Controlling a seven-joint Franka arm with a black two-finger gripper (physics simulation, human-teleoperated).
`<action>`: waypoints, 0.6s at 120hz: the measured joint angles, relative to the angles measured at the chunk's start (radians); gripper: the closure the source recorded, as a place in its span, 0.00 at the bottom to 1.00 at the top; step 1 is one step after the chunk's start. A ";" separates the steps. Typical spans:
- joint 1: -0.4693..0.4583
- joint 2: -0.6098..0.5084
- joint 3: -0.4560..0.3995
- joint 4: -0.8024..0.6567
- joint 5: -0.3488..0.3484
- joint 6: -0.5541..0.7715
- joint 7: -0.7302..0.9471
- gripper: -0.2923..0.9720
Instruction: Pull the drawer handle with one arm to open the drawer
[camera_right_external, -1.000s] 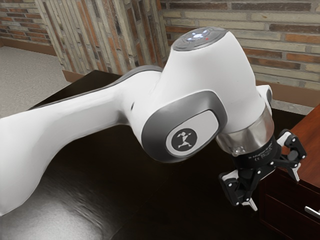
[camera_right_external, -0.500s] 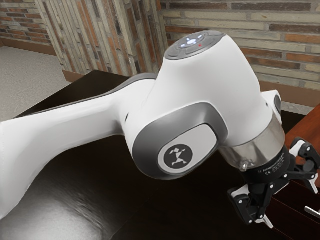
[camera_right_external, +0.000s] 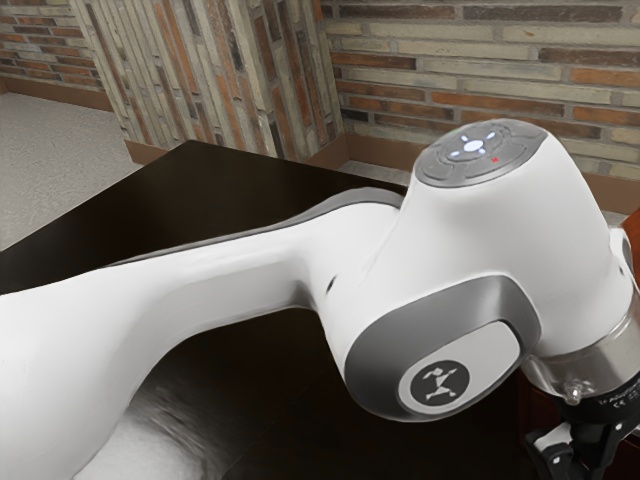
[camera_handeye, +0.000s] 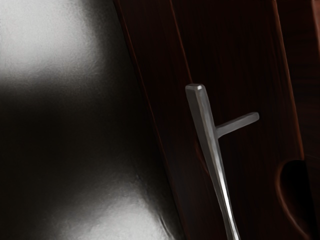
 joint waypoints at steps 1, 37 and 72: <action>0.000 0.001 0.001 0.000 0.000 0.001 -0.002 0.23; 0.006 0.046 0.006 0.025 0.001 0.016 -0.072 0.23; 0.002 0.047 0.005 0.019 0.004 0.022 -0.112 0.23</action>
